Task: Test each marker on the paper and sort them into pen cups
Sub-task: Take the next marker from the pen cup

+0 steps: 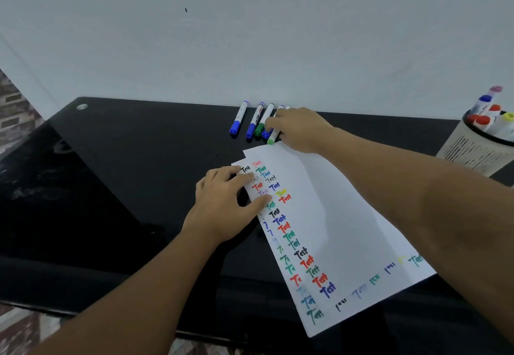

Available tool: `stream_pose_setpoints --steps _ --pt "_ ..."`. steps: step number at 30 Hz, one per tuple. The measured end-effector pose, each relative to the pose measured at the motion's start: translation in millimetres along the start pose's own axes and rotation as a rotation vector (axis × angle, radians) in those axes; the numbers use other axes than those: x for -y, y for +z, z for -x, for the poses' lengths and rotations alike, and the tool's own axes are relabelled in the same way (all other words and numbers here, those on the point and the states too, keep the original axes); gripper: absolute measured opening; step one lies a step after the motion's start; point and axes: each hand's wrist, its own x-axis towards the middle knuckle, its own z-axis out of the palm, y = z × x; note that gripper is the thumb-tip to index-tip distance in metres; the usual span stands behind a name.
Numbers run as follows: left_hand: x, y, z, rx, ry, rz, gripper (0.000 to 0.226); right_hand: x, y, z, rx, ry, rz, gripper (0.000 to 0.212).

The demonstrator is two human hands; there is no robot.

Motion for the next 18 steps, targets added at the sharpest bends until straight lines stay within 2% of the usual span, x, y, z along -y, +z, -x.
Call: stream_pose_setpoints --steps 6,10,14,18 --pt "0 0 0 0.01 -0.005 -0.006 0.069 -2 -3 -2 0.011 -0.073 0.055 0.032" --pt "1 0 -1 -0.002 -0.006 0.003 0.068 1 -4 -1 -0.118 -0.144 0.128 0.023" --pt "2 -1 -1 -0.013 -0.004 0.015 0.066 10 -19 20 -0.262 -0.109 -0.048 0.022" --pt "1 -1 -2 -0.032 0.002 0.026 0.066 28 -33 54 -0.192 0.008 -0.235 0.034"
